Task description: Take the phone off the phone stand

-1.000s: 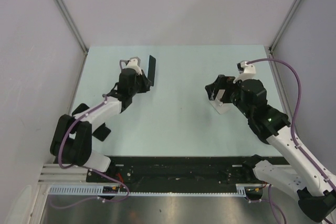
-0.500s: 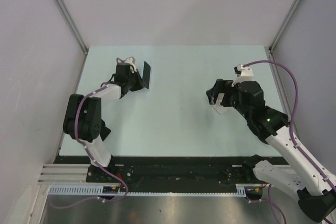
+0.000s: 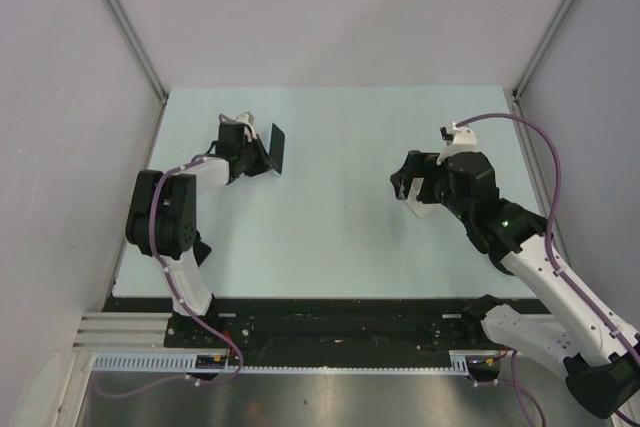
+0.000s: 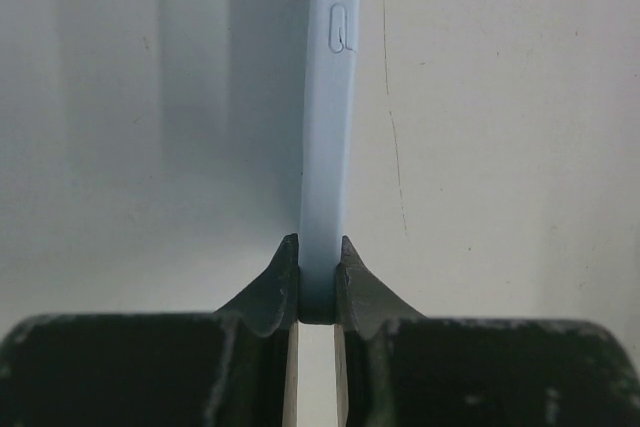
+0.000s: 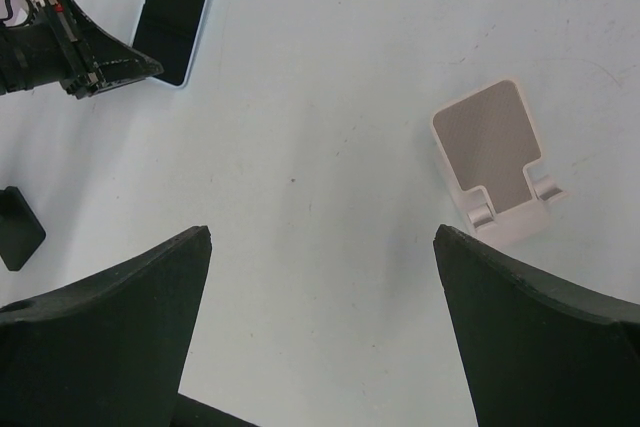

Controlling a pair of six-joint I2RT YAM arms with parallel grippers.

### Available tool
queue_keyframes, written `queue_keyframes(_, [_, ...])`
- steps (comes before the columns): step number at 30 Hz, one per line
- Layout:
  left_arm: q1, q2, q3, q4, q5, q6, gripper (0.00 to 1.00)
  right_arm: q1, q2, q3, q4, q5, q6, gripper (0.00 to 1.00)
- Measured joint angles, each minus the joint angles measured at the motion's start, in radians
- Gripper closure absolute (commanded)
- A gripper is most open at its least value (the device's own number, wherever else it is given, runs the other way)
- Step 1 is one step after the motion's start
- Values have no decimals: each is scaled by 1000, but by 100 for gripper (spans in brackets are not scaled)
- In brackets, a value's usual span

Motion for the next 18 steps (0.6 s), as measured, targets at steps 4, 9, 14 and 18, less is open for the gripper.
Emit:
queue_keyframes(4, [1,1,0,1,0,-4,75,-3,0,0,0,0,0,0])
queue_keyframes(9, [8,10,0,9,2,-5,67,-6,0,0,0,0,1,0])
queue_keyframes(14, [25,17,0,8,7,-5,63,-8,0,0,0,-4,1,0])
queue_keyframes(18, [39,21,2,6,9,-5,59,-8,-5,0,-2,-5,1,0])
